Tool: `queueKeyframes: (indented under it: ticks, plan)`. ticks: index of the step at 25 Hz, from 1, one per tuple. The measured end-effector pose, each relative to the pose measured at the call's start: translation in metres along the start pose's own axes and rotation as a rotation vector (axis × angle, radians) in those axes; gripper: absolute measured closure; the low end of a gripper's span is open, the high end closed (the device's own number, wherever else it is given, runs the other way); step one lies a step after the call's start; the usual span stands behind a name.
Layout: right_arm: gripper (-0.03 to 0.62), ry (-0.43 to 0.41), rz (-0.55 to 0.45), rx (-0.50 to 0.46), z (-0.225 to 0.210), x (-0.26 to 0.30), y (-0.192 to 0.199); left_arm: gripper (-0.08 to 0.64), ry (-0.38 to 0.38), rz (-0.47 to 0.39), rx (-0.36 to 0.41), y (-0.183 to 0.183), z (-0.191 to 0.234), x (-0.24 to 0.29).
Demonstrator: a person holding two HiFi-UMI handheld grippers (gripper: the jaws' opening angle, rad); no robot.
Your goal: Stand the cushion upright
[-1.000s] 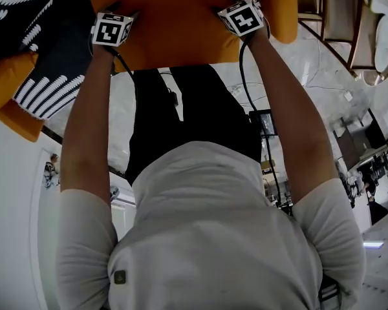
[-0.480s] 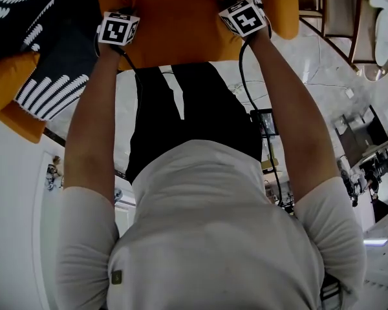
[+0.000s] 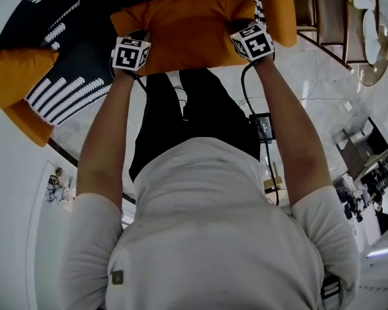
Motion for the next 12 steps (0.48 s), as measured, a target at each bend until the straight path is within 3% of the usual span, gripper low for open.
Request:
queueKeyframes:
  ticks: [7, 12]
  plan:
    - [0.577, 0.018, -0.089, -0.053, 0.069, -0.047, -0.03, 0.549, -0.034, -0.101, -0.044, 0.035, 0.001, -0.082]
    - [0.576, 0.028, -0.123, -0.108, 0.12, -0.066, -0.051, 0.549, -0.08, -0.168, -0.033, 0.049, 0.019, -0.141]
Point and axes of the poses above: the fingertips, and each gripper's own axes: x forward along the fingers, z to its left, y out of its underside, the point moved 3 cm from there along -x, backward along the fingers, and after that the axes turned 7 degrees about x, right-handed, at the moved point
